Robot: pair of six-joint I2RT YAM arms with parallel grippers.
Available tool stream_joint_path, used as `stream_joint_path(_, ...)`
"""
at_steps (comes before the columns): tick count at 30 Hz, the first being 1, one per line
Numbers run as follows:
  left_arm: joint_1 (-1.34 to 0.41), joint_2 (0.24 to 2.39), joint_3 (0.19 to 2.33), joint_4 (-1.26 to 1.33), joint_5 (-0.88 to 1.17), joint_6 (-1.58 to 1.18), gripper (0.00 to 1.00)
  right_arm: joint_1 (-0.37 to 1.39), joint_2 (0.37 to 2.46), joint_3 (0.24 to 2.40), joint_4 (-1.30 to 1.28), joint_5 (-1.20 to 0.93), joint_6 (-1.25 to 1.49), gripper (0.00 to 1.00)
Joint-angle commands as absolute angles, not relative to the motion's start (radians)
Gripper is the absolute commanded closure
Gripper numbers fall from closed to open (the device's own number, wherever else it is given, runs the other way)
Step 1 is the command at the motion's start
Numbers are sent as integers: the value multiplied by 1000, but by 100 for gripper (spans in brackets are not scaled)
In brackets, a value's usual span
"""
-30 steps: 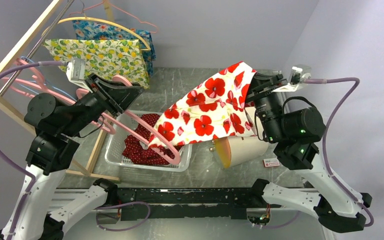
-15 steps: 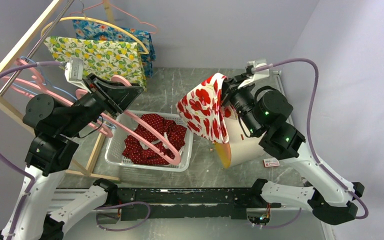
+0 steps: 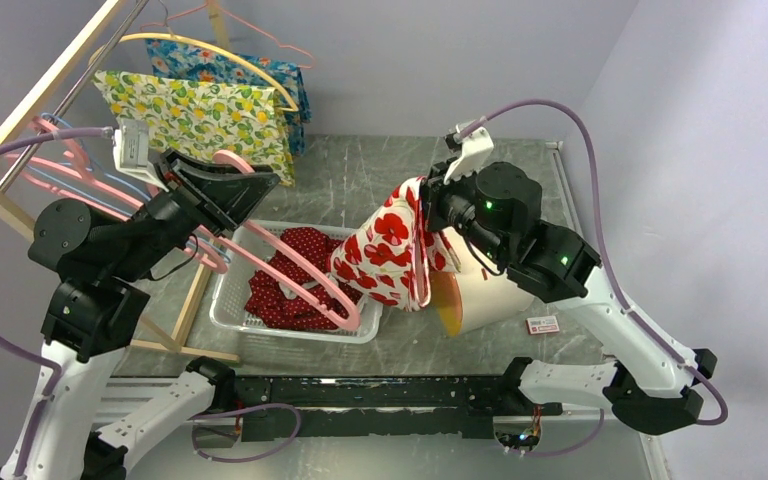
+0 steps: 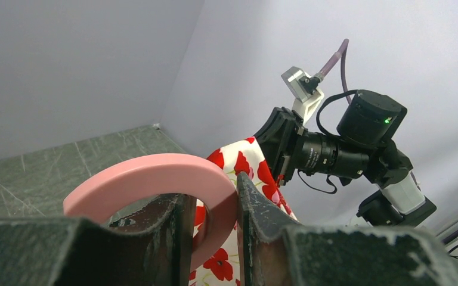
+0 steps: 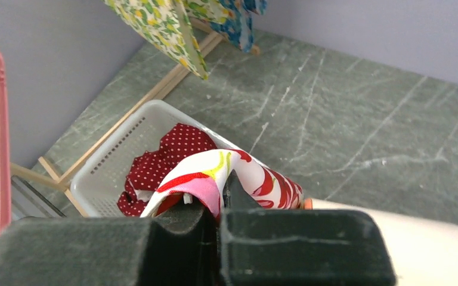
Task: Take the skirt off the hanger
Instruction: Place the skirt in the bin.
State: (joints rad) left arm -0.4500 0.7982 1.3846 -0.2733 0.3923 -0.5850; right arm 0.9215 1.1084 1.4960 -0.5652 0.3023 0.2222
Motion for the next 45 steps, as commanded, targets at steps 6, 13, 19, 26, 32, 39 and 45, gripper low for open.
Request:
stream_joint_path(6, -454, 789, 1386, -183, 414, -619, 93, 921, 1144, 1416, -398, 262, 486, 100)
stream_joint_path(13, -454, 789, 1423, -193, 415, -642, 93, 923, 1398, 1339, -77, 20, 754, 100)
stream_joint_path(19, -454, 774, 1424, -189, 411, -659, 93, 923, 1555, 1295, 195, -87, 953, 100)
stream_joint_path(26, -454, 770, 1425, -189, 405, -663, 93, 939, 1737, 1353, 374, -133, 1101, 100)
stream_joint_path(32, -454, 769, 1461, -219, 399, -651, 93, 1001, 1842, 1399, 424, -94, 1155, 100)
stream_joint_path(39, -454, 774, 1484, -239, 393, -639, 93, 1107, 1936, 1433, 491, -78, 1179, 100)
stream_joint_path(45, -454, 769, 1474, -231, 395, -643, 93, 1104, 1961, 1430, 508, -63, 1161, 100)
